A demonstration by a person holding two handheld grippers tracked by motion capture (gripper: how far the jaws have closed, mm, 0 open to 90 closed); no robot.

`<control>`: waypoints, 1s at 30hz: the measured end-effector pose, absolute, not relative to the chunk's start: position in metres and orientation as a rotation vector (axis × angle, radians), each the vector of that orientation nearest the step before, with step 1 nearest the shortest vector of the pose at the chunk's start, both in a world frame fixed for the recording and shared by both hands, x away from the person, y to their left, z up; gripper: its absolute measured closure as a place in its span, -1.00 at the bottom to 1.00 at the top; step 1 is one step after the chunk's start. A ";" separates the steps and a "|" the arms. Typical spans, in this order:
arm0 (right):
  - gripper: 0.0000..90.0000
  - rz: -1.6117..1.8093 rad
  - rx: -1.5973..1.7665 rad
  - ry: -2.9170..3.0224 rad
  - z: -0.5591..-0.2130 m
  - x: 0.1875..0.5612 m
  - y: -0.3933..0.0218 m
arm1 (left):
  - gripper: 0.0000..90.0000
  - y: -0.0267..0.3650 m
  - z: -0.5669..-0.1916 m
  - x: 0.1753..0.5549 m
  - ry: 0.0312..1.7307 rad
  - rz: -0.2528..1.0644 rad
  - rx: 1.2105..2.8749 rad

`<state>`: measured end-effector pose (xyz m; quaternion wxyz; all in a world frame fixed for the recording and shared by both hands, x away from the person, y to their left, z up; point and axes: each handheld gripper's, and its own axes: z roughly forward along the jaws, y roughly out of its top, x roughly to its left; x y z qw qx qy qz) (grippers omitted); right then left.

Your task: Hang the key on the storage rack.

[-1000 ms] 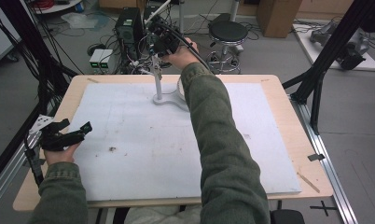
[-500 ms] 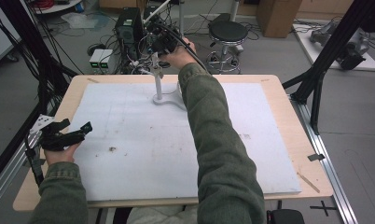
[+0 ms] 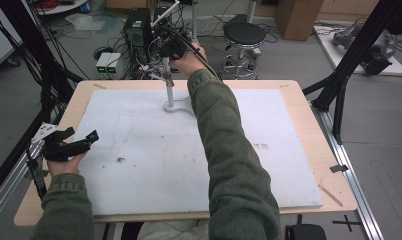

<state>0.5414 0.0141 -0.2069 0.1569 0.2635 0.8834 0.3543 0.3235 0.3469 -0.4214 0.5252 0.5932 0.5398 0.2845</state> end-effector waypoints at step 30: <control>-0.75 0.873 0.939 2.499 -0.212 0.532 -0.051 | -0.96 0.344 -0.421 0.324 1.287 0.681 1.432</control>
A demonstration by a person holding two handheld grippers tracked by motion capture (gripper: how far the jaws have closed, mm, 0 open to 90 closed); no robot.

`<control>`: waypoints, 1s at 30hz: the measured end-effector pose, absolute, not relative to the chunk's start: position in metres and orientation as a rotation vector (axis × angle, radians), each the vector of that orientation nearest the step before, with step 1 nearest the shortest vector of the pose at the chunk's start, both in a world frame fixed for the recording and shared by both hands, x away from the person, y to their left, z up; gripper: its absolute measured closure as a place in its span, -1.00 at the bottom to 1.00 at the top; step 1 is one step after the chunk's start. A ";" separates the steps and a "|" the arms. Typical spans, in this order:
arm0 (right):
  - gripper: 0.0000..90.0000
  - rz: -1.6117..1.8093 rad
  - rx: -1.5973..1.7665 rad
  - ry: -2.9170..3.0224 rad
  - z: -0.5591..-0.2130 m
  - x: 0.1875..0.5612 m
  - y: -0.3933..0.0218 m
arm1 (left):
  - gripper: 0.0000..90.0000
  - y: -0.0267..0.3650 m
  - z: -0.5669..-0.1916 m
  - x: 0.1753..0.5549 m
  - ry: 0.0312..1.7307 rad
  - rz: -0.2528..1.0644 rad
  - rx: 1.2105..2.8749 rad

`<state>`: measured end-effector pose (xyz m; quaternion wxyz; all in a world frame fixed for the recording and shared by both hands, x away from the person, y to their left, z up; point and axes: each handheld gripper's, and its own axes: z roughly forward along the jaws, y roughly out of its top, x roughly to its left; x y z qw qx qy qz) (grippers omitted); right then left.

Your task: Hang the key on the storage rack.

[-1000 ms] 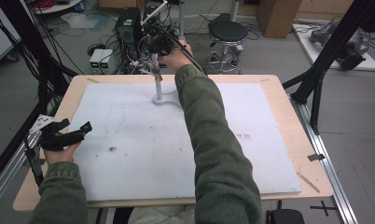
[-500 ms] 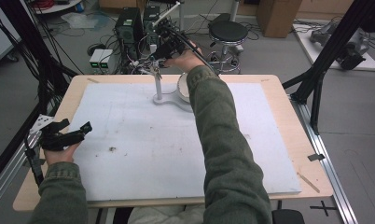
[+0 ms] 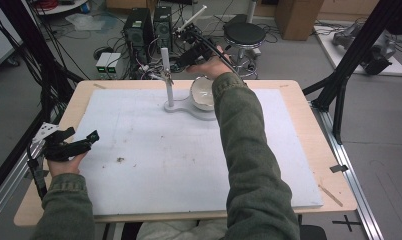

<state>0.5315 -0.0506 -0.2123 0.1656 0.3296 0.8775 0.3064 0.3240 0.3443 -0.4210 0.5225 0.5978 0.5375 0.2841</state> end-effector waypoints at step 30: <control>-0.99 0.869 1.088 2.447 -0.238 0.508 -0.124 | -0.96 0.343 -0.422 0.325 1.293 0.682 1.452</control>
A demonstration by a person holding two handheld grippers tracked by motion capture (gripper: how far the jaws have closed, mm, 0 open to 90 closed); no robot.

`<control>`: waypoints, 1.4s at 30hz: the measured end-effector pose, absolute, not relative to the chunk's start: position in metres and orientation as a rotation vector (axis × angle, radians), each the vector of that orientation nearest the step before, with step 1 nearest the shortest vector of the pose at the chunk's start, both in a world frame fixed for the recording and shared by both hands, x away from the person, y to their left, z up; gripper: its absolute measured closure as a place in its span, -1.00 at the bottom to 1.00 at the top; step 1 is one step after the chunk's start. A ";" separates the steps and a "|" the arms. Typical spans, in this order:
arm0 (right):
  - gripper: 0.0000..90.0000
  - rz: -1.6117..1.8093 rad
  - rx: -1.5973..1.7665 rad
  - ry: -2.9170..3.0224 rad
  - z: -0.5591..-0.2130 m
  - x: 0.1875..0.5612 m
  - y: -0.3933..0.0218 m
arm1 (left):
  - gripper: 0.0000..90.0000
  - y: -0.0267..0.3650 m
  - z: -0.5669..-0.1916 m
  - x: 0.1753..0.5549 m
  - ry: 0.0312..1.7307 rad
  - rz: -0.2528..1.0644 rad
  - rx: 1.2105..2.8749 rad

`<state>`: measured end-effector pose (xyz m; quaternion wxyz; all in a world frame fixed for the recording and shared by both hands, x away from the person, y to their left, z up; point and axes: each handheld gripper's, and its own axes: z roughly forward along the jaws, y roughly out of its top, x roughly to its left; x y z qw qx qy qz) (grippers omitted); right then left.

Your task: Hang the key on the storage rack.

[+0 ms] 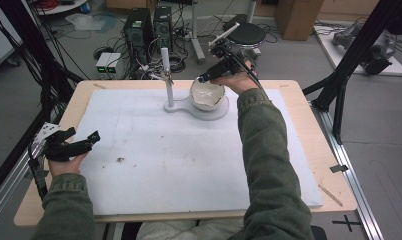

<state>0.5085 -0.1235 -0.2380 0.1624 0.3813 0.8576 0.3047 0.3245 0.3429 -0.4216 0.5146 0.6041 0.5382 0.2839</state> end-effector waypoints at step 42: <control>-0.99 0.997 1.144 2.300 -0.288 0.427 -0.234 | -0.96 0.342 -0.421 0.324 1.298 0.685 1.454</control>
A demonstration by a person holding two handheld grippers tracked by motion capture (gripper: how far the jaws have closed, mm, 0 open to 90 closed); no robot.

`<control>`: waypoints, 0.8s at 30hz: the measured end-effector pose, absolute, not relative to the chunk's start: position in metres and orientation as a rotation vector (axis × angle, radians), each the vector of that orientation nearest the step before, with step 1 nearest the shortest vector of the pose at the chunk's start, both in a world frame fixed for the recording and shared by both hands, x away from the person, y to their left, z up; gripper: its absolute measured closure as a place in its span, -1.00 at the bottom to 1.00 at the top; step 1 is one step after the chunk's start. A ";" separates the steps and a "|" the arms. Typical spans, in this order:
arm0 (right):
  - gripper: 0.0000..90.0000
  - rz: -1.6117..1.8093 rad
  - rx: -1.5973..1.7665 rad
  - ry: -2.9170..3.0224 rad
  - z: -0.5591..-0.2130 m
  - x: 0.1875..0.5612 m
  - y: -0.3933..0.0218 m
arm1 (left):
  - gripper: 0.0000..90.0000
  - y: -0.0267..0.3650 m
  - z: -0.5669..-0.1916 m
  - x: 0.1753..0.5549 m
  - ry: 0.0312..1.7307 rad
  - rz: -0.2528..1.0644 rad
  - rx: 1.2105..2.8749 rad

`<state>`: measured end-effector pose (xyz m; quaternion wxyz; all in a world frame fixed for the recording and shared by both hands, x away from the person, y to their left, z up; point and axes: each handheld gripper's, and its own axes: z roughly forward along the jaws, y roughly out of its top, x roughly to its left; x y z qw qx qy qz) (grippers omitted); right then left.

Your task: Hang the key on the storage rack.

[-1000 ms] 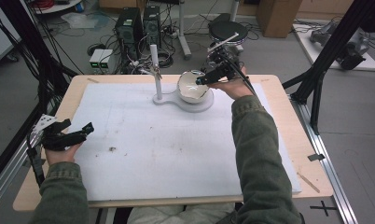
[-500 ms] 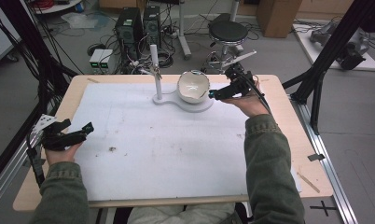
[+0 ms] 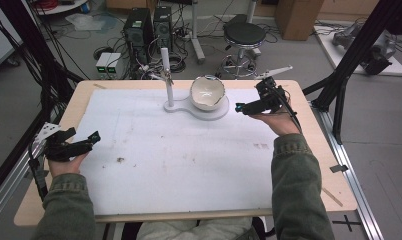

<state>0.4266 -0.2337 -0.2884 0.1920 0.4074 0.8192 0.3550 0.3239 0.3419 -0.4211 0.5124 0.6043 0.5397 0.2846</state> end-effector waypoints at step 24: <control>-0.99 1.090 1.249 2.223 -0.316 0.398 -0.273 | -0.96 0.341 -0.422 0.324 1.299 0.685 1.474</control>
